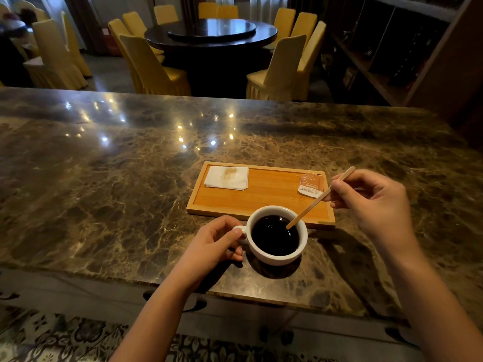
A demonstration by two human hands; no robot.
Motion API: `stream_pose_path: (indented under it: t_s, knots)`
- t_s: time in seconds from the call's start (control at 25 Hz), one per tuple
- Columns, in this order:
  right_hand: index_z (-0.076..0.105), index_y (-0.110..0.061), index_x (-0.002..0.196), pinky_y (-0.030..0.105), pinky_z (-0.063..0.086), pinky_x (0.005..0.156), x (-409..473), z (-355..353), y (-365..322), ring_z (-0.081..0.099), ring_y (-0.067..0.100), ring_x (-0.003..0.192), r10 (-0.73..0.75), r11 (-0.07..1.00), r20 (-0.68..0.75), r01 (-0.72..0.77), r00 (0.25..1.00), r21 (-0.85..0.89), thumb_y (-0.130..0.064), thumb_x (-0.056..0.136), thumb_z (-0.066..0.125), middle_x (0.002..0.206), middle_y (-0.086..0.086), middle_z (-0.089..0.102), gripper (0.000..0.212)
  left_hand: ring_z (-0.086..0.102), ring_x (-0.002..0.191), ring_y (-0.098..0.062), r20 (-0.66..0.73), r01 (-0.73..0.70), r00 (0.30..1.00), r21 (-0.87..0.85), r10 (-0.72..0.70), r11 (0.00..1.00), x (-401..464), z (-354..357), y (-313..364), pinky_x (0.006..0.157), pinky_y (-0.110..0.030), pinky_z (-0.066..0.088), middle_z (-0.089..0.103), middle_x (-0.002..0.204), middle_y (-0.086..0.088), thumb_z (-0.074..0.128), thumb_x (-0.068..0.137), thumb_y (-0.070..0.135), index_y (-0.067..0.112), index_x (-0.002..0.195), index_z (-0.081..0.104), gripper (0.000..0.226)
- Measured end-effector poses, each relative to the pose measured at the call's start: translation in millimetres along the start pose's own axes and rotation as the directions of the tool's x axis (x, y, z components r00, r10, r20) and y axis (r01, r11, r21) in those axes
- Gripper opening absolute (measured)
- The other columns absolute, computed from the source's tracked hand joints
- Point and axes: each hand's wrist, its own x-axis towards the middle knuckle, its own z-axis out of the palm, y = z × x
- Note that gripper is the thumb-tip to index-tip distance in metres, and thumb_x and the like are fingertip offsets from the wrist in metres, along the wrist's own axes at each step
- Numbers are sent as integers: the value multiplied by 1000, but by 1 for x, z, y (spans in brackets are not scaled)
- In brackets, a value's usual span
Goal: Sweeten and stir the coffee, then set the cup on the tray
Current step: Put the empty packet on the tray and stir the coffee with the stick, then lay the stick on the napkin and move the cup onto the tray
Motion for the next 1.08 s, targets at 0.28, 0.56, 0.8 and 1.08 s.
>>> stream_pose_path:
  t_s: [0.28, 0.56, 0.8, 1.08]
  knots:
    - [67, -15, 89, 16, 55, 56, 34, -1, 1, 72, 15, 69, 52, 991, 25, -54, 998, 125, -14, 87, 58, 77, 0, 74, 10, 61, 63, -13, -5, -7, 1000, 8, 7, 1000, 0, 1, 0, 62, -26, 54, 68, 68, 4, 51, 92, 13, 5, 98, 61, 14]
    - [66, -6, 96, 21, 57, 70, 89, 61, 3, 70, 13, 77, -274, 962, 224, 262, 935, 81, -5, 84, 62, 85, 8, 70, 13, 61, 66, -12, -14, -4, 1000, 19, 4, 1000, -2, 3, 3, 64, -26, 55, 68, 71, 5, 53, 90, 16, 7, 98, 62, 15]
    - [68, 1, 91, 42, 59, 55, 102, 125, 19, 68, 31, 67, -760, 373, 560, 927, 329, -38, -7, 86, 58, 80, 20, 72, 13, 61, 68, -12, -37, 8, 999, 10, -7, 1000, -3, 4, 4, 65, -25, 54, 68, 73, 6, 54, 90, 17, 15, 95, 64, 12]
    - [66, 2, 90, 37, 52, 41, 97, 148, 41, 64, 28, 59, -764, 77, 643, 982, -55, 175, -6, 87, 57, 73, 18, 69, 13, 64, 65, -8, -67, 24, 997, 21, -22, 999, -3, 5, 4, 63, -22, 53, 69, 70, 9, 53, 91, 17, 16, 93, 64, 11]
